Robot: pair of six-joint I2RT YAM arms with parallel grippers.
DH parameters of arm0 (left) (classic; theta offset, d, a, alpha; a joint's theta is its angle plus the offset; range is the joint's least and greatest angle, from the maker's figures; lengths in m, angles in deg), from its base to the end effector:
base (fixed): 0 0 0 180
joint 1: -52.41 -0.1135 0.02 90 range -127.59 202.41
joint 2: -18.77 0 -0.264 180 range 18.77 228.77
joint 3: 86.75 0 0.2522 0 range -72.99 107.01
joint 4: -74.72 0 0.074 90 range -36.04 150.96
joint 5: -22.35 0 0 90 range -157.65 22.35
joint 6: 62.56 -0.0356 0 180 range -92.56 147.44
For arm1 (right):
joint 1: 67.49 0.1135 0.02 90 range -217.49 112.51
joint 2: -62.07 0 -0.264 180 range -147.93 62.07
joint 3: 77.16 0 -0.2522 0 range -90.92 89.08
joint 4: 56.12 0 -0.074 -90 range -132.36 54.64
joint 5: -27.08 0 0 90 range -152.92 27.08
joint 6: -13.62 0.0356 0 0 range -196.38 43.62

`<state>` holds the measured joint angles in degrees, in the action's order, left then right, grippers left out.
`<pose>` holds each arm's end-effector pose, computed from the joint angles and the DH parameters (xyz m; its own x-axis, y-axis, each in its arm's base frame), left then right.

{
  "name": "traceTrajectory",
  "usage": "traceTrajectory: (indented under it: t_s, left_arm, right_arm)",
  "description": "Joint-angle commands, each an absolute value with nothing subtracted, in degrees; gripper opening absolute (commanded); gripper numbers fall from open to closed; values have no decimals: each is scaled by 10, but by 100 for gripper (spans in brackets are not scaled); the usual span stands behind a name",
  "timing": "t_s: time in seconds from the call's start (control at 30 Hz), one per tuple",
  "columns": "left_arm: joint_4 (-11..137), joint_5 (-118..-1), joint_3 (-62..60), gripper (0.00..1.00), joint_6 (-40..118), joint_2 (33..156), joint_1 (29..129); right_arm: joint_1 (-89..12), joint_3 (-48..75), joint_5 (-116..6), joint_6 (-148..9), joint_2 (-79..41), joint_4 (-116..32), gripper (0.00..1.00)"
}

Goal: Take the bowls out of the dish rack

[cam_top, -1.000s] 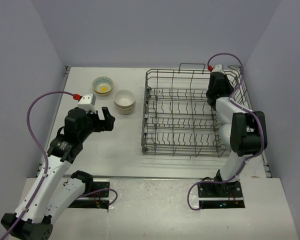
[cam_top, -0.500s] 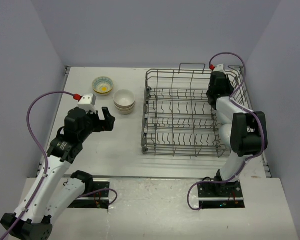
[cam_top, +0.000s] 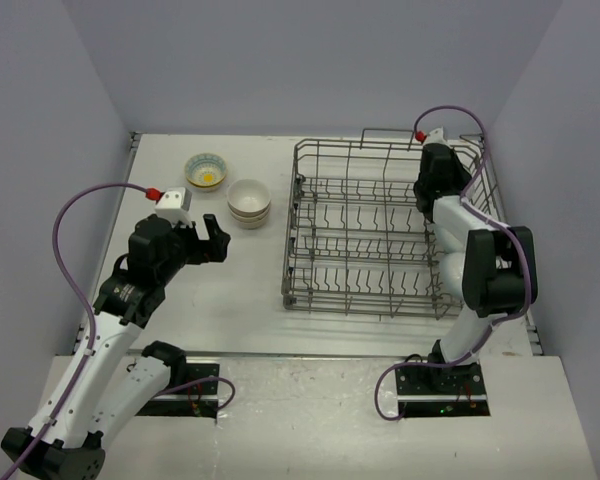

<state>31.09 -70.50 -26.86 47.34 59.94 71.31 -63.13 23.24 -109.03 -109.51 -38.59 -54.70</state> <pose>0.1515 -0.0500 0.3221 -0.4703 -0.1983 -0.8599 0.1284 0.9487 -0.2890 0.3962 0.0045 0.2446 -0.6534 -0.4298 -0.6232 0.3035 0.6054 -0.7358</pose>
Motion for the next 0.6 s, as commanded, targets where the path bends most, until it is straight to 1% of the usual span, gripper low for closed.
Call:
traceTrajectory:
  t_s: [0.0,0.07,0.33,0.57]
  left_arm:
    - [333,-713,-270,100,462,593,718]
    - [333,-714,-270,100,462,593,718]
    - [333,-715,-270,100,462,591,718]
    - [332,-716,-269,100,463,593,718]
  right_arm:
    - [-630,235,-1154,-1179,-365,-671,0]
    - [-625,237,-1155,-1207,-367,-698,0]
    - [-619,233,-1152,-1221,-365,-688,0]
    - [-611,229,-1157,-1259,-361,-715,0]
